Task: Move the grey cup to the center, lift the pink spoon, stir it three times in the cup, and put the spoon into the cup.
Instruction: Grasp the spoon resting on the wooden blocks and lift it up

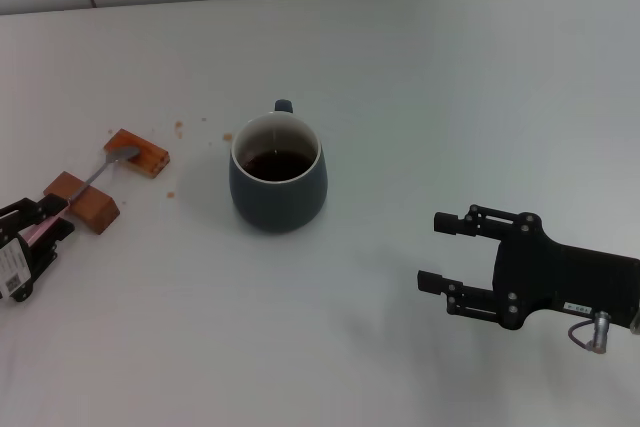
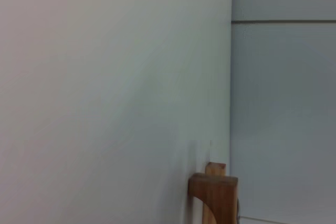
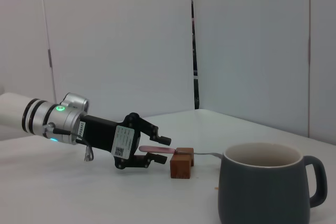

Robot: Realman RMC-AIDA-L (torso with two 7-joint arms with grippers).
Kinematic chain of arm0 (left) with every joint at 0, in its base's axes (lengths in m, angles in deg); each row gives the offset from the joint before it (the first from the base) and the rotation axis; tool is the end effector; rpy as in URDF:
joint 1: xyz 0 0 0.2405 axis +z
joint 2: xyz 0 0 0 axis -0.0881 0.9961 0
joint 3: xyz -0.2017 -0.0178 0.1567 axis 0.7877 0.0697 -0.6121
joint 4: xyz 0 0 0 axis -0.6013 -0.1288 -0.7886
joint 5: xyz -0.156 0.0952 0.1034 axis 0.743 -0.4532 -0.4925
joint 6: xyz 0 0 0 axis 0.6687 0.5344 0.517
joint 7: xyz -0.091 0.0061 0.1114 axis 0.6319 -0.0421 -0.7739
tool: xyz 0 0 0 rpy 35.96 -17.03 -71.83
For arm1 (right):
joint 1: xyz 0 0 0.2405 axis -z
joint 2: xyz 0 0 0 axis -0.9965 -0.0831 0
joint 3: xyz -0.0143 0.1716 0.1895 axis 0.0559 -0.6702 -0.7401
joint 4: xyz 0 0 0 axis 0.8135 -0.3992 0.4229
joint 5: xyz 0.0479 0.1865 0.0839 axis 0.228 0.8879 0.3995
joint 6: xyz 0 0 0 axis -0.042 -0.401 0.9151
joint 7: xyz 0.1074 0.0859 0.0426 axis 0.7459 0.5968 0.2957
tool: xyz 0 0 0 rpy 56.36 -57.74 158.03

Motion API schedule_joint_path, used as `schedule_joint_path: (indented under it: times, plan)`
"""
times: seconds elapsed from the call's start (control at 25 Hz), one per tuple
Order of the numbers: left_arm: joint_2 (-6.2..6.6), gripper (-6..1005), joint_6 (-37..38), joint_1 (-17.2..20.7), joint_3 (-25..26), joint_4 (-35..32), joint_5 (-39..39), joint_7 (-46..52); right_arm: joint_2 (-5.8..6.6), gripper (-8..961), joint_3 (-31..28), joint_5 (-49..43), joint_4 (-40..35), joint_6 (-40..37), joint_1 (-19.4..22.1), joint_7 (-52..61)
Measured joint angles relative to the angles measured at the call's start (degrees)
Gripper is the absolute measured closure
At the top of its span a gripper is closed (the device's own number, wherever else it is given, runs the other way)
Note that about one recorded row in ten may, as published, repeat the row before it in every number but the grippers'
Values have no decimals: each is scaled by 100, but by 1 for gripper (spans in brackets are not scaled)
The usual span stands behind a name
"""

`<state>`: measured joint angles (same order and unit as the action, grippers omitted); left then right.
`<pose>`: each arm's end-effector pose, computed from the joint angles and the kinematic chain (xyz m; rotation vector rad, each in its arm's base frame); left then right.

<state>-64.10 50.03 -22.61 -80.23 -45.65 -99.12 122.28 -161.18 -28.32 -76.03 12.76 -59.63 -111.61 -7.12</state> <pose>-0.3920 0.2436 0.0030 -1.1673 -2.2901 -1.3223 0.3047 0.2530 -0.0430 -2.6647 0.2778 0.8328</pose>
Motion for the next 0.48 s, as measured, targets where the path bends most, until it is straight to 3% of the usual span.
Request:
schedule_joint_path:
  times: [0.48]
  plan:
    - [22,722,-118,-12,8,10,11,-264,0,250,-2,0,3,8,-10,49]
